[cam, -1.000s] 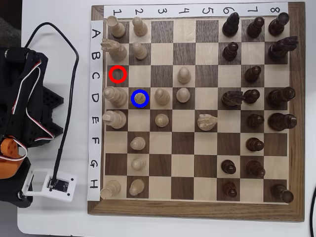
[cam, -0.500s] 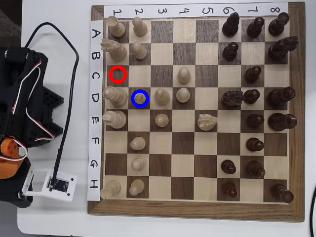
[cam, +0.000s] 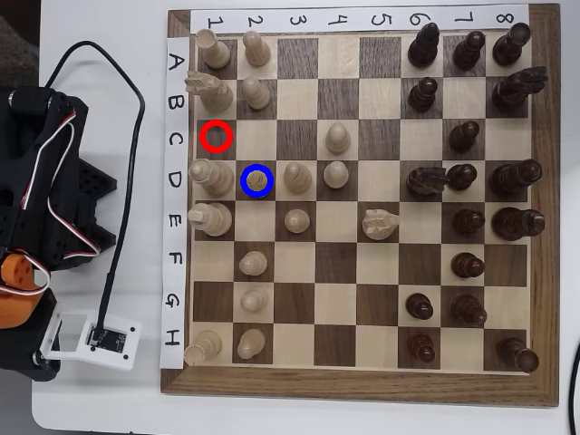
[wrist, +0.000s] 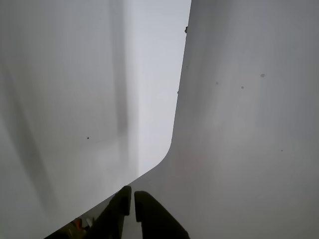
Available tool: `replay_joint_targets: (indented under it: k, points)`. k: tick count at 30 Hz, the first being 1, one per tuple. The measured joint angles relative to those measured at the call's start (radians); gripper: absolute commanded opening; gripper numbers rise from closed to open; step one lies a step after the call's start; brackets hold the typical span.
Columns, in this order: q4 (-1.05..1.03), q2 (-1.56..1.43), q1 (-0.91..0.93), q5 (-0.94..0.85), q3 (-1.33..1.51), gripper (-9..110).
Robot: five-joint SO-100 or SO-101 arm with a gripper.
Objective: Move the piece to destination
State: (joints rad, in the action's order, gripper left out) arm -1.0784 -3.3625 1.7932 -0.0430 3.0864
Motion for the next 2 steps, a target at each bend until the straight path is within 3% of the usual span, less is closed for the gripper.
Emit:
replay_joint_targets:
  k: [2]
  points:
    - [0.0,0.0,0.0,0.0,0.0,0]
